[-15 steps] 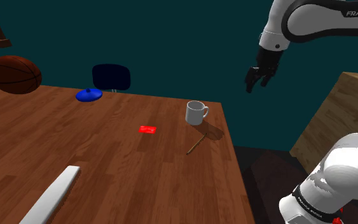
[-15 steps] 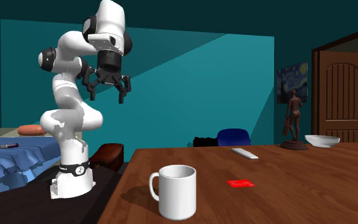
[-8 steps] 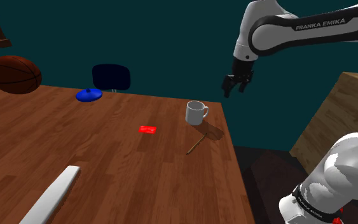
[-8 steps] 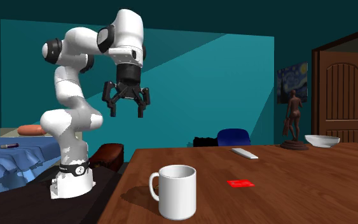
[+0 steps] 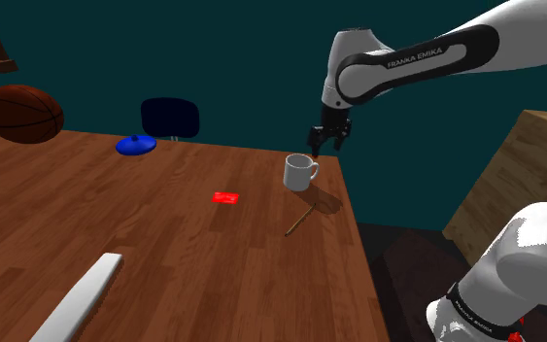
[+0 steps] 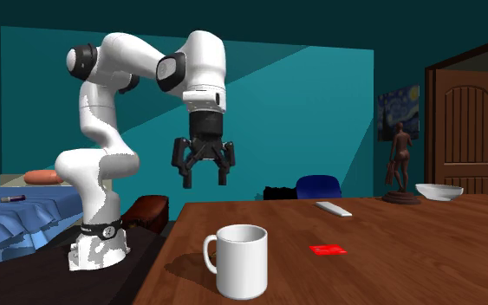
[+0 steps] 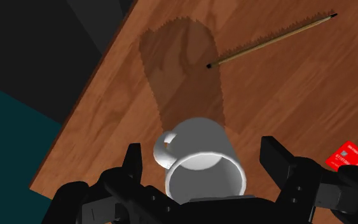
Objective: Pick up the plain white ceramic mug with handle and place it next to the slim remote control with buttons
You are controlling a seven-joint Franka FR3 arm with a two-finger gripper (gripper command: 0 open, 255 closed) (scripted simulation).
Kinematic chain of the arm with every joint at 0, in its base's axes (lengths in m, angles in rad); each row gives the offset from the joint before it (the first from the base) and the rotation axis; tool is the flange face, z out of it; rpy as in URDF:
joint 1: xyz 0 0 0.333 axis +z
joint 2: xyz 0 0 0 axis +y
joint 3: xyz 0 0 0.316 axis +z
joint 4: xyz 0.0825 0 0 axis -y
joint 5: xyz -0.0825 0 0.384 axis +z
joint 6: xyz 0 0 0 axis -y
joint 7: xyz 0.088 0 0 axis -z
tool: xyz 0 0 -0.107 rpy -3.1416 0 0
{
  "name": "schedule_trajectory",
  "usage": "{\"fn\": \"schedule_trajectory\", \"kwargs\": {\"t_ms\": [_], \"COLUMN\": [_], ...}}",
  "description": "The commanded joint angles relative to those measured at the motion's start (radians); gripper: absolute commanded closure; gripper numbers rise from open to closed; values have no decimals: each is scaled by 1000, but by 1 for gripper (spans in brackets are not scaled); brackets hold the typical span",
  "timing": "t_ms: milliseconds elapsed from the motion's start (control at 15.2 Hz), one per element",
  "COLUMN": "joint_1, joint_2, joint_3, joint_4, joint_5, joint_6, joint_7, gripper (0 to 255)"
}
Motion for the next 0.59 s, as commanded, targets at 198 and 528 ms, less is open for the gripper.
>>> {"fn": "schedule_trajectory", "kwargs": {"t_ms": [198, 528], "joint_1": [14, 30], "joint_2": [196, 387], "joint_3": [21, 32], "joint_4": [124, 276], "joint_5": [-3, -12], "joint_6": [68, 104], "joint_7": [39, 69], "gripper": [0, 0]}}
